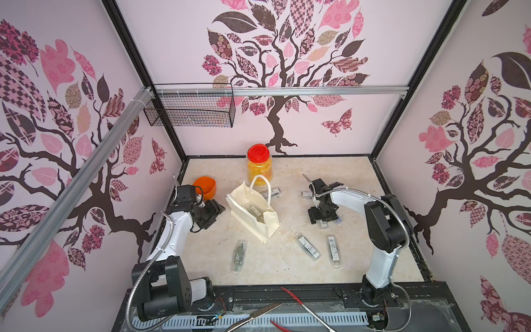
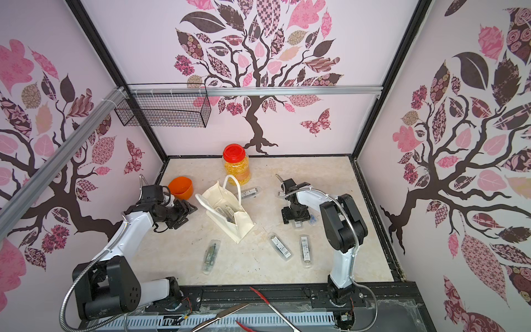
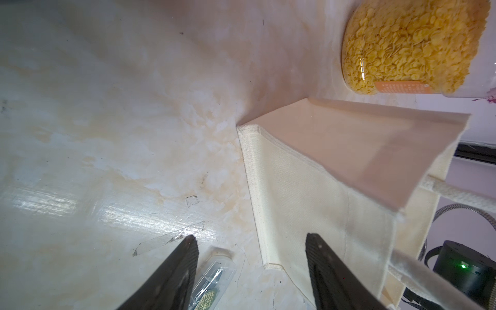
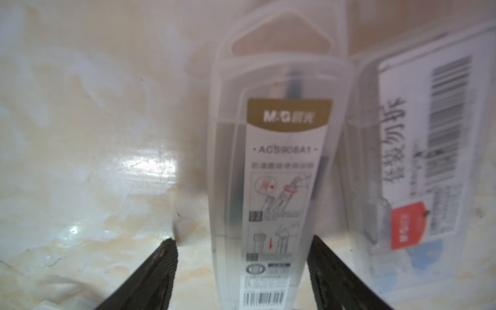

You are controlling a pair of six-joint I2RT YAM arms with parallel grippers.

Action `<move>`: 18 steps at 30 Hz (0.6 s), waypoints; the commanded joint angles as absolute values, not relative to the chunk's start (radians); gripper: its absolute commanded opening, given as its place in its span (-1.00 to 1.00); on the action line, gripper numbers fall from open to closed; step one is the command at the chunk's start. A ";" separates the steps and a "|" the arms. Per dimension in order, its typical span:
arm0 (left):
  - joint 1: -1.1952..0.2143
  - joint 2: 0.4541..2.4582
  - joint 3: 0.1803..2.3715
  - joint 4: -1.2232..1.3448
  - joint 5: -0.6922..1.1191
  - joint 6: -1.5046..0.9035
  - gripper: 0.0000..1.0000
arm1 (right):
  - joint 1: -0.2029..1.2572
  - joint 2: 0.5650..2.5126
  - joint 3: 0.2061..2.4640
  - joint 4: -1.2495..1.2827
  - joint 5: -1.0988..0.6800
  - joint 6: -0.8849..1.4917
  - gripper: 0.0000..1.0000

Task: Put the compass set into the canvas bag
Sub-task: Pick up the compass set at the center of the board.

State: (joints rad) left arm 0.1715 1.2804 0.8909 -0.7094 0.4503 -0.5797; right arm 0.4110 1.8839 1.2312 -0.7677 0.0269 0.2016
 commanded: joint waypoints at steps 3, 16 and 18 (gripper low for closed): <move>0.154 1.249 0.905 -0.680 0.450 -0.594 0.36 | 0.419 1.889 1.237 -0.758 0.035 0.190 0.53; 0.130 1.213 0.908 -0.680 0.449 -0.607 0.35 | 0.426 1.900 1.205 -0.744 0.097 0.229 0.31; 0.129 1.213 0.907 -0.680 0.448 -0.611 0.36 | 0.426 1.906 1.205 -0.741 0.095 0.234 0.26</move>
